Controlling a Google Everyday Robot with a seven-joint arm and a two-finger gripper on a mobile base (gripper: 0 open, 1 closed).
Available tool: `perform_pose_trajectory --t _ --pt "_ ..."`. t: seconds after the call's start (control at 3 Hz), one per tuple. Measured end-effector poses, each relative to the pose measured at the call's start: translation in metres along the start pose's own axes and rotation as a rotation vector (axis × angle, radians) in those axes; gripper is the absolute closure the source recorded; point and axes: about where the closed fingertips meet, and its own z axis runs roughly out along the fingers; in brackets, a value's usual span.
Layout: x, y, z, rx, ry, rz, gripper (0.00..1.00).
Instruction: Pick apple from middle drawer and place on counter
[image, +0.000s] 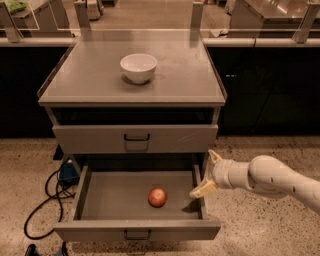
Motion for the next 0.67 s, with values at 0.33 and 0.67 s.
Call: perform_pose_trajectory --t 0.33,0.67 --pt "-0.0143 -0.0192 -0.0062 -0.014 -0.033 -0.008 0.00" --pt "-0.0117 -0.0193 -0.0032 -0.042 -0.073 0.001 0.00"
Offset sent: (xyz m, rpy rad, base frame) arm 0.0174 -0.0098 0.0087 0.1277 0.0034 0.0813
